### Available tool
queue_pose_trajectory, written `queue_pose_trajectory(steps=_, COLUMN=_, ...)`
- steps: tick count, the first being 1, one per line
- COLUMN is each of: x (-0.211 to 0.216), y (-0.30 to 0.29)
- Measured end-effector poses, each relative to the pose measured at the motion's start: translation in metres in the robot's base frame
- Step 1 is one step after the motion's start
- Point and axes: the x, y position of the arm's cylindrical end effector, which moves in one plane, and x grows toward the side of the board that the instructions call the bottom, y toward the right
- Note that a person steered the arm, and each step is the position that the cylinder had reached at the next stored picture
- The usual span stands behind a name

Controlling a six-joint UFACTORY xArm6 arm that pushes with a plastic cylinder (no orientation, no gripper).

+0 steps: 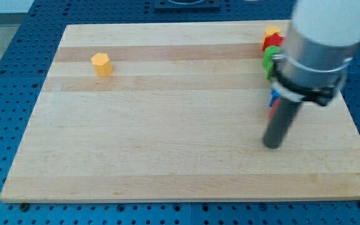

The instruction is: Move the yellow hexagon below the red circle

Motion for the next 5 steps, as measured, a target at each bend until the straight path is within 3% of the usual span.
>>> queue_pose_trajectory(steps=1, x=-0.035, y=-0.083)
queue_pose_trajectory(steps=3, x=-0.187, y=-0.103)
queue_pose_trajectory(steps=4, x=-0.254, y=-0.147)
queue_pose_trajectory(steps=5, x=-0.278, y=-0.226)
